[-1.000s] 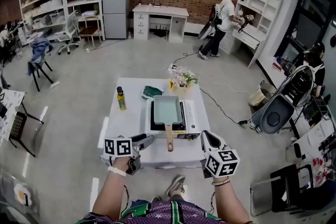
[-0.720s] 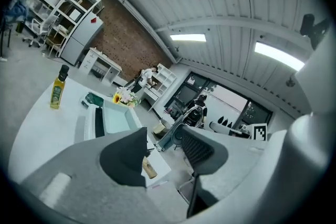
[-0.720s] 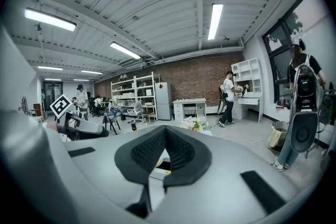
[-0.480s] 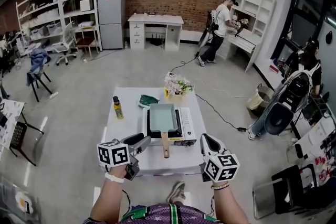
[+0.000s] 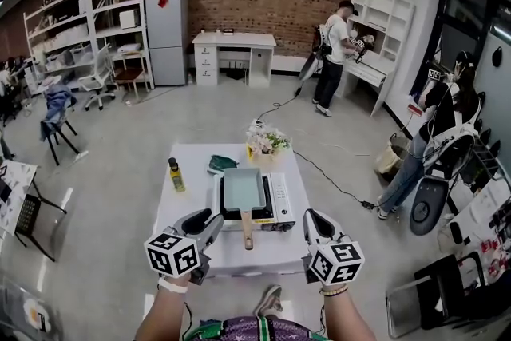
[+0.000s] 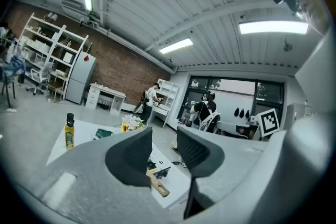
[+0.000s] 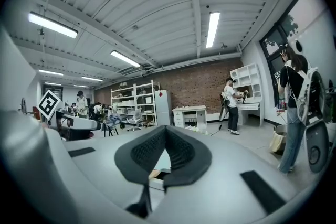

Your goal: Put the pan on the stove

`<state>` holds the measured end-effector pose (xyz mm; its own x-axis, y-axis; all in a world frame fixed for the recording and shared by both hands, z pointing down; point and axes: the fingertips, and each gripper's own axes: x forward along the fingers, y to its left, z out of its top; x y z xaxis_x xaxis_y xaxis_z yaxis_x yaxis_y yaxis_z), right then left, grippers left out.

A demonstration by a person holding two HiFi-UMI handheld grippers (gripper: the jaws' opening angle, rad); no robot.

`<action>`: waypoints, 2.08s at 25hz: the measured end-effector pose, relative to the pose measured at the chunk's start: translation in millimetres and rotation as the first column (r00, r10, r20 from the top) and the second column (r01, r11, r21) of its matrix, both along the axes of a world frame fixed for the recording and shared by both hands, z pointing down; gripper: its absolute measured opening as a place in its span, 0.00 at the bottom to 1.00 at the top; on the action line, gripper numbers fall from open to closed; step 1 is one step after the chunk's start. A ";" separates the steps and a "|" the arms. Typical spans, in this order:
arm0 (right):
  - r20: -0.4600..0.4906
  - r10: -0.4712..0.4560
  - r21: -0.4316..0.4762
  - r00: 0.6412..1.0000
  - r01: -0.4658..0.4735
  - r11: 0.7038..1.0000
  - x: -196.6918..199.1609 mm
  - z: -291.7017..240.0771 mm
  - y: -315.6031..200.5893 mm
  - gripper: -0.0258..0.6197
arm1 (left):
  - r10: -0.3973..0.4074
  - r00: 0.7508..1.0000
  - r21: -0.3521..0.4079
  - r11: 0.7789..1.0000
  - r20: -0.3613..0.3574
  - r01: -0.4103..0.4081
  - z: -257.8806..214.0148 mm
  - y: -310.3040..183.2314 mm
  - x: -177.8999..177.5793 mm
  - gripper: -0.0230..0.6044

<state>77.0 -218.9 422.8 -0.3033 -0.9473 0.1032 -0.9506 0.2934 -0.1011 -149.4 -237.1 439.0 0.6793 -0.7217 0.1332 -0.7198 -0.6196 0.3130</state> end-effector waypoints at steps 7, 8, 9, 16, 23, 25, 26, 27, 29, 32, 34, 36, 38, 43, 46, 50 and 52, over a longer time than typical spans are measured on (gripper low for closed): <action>-0.012 0.007 0.023 1.000 -0.006 1.000 5.6 -9.0 3.2 0.04 | -0.051 0.999 0.123 0.991 0.017 0.048 -21.9 3.5 1.2 0.22; -0.013 0.008 0.024 1.000 -0.007 1.000 5.4 -10.3 2.7 0.04 | -0.057 0.998 0.132 0.990 0.029 0.052 -23.5 3.4 0.3 0.22; -0.015 0.008 0.026 1.000 -0.008 1.000 5.1 -12.0 2.4 0.04 | -0.064 0.997 0.141 0.988 0.041 0.058 -25.3 3.4 -0.7 0.22; -0.018 0.007 0.034 1.000 -0.006 0.999 5.0 -18.1 2.2 0.04 | -0.112 0.989 0.230 0.969 0.093 0.089 -36.9 7.5 -2.7 0.18; -0.019 0.015 0.048 1.000 -0.014 0.999 3.7 -17.7 0.7 0.04 | -0.154 0.983 0.278 0.953 0.101 0.121 -43.4 8.9 -8.9 0.09; -0.021 0.018 0.053 1.000 -0.016 0.998 3.6 -19.3 1.1 0.04 | -0.168 0.981 0.292 0.947 0.098 0.133 -46.0 9.6 -10.7 0.08; -0.021 0.019 0.057 1.000 -0.018 0.998 3.6 -20.4 1.2 0.04 | -0.176 0.979 0.299 0.944 0.099 0.139 -47.1 9.7 -11.6 0.08; -0.021 0.020 0.060 1.000 -0.019 0.998 3.5 -21.6 1.3 0.04 | -0.184 0.978 0.305 0.941 0.102 0.145 -48.0 9.7 -12.4 0.07; -0.018 0.025 0.068 1.000 -0.024 0.997 3.5 -24.2 1.5 0.04 | -0.194 0.975 0.313 0.938 0.106 0.152 -48.8 9.4 -14.0 0.07; -0.011 0.033 0.083 0.999 -0.032 0.996 4.4 -27.4 2.7 0.04 | -0.199 0.975 0.308 0.938 0.100 0.159 -48.6 9.5 -15.5 0.07; -0.006 0.037 0.092 0.999 -0.037 0.995 5.2 -28.8 3.9 0.04 | -0.194 0.977 0.297 0.941 0.084 0.161 -48.8 9.9 -16.4 0.06; -0.003 0.037 0.093 0.999 -0.036 0.995 5.1 -28.7 4.0 0.04 | -0.191 0.979 0.288 0.944 0.072 0.163 -49.0 9.2 -18.2 0.06; -0.010 0.034 0.083 0.999 -0.033 0.996 4.2 -26.3 2.9 0.04 | -0.190 0.979 0.283 0.945 0.073 0.163 -47.8 8.6 -19.4 0.06; -0.024 0.036 0.072 0.999 -0.034 0.997 2.1 -22.6 0.9 0.04 | -0.178 0.981 0.277 0.949 0.078 0.150 -44.8 8.5 -19.7 0.07; -0.027 0.031 0.069 0.999 -0.029 0.997 -1.8 -24.9 0.6 0.04 | -0.179 0.981 0.275 0.950 0.077 0.151 -46.2 9.5 -22.7 0.07; -0.035 0.022 0.067 0.999 -0.020 0.998 -5.7 -23.8 0.7 0.04 | -0.181 0.981 0.268 0.951 0.074 0.156 -43.2 11.2 -25.5 0.07; -0.041 0.019 0.062 0.999 -0.016 0.998 -7.3 -22.3 -0.6 0.04 | -0.183 0.980 0.267 0.951 0.073 0.157 -42.5 10.3 -26.3 0.07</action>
<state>69.6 -219.5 400.5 -0.2833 -0.9574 0.0566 -0.9587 0.2811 -0.0437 -175.7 -226.8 396.5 0.5368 -0.8436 -0.0150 -0.8401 -0.5361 0.0829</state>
